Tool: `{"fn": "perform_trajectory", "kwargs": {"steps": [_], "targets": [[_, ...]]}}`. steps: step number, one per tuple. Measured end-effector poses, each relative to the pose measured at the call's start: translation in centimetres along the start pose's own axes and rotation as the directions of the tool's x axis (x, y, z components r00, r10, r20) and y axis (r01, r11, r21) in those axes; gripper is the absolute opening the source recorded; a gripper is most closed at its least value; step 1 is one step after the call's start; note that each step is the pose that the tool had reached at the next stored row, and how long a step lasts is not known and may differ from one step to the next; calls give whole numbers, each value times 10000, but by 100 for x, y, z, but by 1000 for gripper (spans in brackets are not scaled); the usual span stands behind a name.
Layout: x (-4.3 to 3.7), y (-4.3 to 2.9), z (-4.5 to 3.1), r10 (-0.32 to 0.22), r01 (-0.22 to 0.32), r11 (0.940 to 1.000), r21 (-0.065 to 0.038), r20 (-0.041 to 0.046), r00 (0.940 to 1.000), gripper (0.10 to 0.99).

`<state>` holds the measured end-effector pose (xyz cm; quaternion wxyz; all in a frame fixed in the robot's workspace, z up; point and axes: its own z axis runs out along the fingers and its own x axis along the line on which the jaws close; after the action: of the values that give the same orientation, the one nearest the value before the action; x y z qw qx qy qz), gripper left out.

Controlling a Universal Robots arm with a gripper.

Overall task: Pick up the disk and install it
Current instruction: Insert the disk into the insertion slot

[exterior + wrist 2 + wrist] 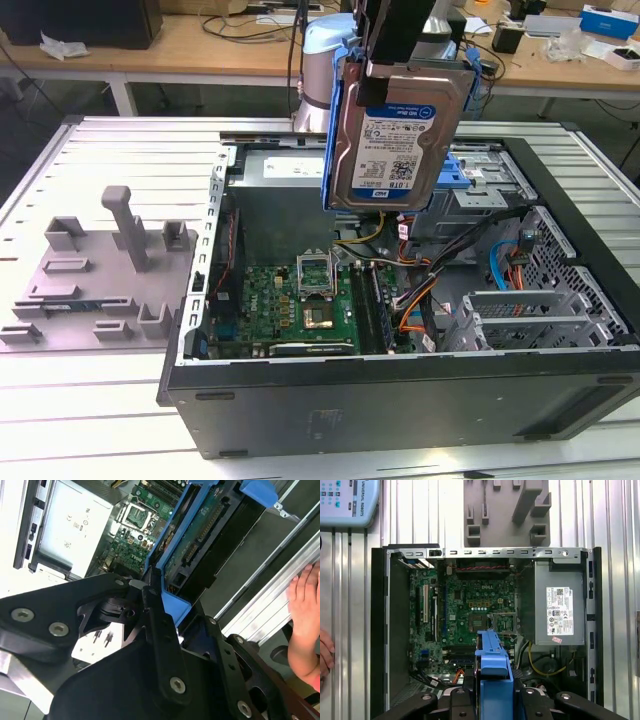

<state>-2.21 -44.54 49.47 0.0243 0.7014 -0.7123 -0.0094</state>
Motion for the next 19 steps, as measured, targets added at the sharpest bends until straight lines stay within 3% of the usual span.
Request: {"fn": "perform_trajectory", "kwargs": {"steps": [8,10,12,13,17,19], "targets": [[0,0,0,-2,2,10000,10,-1,10000,365],[0,0,3,0,0,10000,98,19,10000,365],[19,0,14,-23,16,9999,128,510,9987,365],[24,0,21,-24,17,9999,132,562,9984,365],[30,-1,21,-27,20,9999,137,563,9984,365],[72,-2,24,-29,18,9998,190,571,9984,365]]}}
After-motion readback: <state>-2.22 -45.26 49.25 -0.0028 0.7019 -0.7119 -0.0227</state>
